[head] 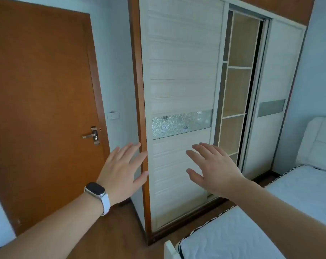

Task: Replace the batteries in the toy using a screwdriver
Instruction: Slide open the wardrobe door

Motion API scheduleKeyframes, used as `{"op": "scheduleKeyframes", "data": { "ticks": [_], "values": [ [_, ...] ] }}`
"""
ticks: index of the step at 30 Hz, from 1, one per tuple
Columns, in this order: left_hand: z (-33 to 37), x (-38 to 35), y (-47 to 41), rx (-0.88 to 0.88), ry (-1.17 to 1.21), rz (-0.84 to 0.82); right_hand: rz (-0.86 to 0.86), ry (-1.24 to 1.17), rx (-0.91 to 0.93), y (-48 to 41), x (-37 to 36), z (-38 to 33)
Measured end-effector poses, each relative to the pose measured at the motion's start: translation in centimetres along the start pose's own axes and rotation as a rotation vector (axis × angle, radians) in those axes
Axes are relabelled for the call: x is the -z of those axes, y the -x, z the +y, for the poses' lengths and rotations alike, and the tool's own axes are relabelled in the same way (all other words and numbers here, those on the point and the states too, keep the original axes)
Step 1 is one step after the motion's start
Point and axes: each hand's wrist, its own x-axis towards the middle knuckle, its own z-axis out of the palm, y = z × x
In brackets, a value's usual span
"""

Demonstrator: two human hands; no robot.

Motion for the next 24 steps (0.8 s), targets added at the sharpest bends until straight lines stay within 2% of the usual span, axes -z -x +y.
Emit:
{"op": "scheduleKeyframes", "data": {
  "ticks": [6, 12, 20, 24],
  "values": [
    [0.0, -2.0, 0.2, 0.043, 0.016, -0.048, -0.062, -0.031, 0.041, -0.5, -3.3, -0.2],
    [-3.8, -6.8, -1.8, -0.001, 0.001, -0.02, -0.044, -0.024, 0.03, -4.7, -6.8, -1.0],
    [-14.0, -13.8, -5.8, -0.065, 0.001, -0.042, -0.122, -0.018, 0.014, -15.1, -12.7, -4.7],
    [-20.0, -15.9, -8.8, -0.091, -0.026, 0.005, -0.09, 0.004, -0.041, -21.0, -14.2, -6.8]
  ]
}}
